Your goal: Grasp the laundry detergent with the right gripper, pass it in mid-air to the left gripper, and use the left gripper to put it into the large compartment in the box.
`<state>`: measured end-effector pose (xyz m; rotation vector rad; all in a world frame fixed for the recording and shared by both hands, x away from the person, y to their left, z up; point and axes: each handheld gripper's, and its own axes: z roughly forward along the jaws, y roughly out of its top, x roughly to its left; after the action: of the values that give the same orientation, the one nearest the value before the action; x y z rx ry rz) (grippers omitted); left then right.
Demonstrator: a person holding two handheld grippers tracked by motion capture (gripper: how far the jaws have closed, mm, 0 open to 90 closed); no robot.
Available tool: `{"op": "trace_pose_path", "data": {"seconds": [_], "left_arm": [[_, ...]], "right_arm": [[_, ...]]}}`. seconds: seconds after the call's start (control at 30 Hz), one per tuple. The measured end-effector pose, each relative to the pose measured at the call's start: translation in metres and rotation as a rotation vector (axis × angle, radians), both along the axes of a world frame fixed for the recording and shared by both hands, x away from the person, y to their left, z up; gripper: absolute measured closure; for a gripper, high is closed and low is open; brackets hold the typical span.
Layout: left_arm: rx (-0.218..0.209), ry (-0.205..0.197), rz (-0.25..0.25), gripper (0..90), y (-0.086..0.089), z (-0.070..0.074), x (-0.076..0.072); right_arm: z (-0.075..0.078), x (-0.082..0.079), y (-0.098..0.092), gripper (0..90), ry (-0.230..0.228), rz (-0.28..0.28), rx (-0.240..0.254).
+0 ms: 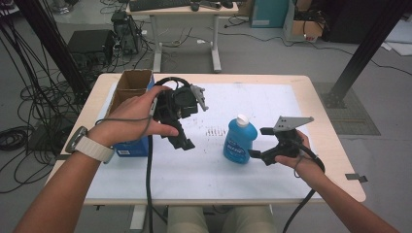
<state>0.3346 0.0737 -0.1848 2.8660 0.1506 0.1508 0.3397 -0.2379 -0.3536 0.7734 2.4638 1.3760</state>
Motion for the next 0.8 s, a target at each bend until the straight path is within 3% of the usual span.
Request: {"op": "trace_pose_path", "data": {"seconds": [0.8], "left_arm": [[0.004, 0.002, 0.003, 8.9, -0.0005, 0.0003, 0.0005]], "right_arm": [[-0.0003, 0.0007, 0.0000, 5.1, 0.002, 0.001, 0.004]]}}
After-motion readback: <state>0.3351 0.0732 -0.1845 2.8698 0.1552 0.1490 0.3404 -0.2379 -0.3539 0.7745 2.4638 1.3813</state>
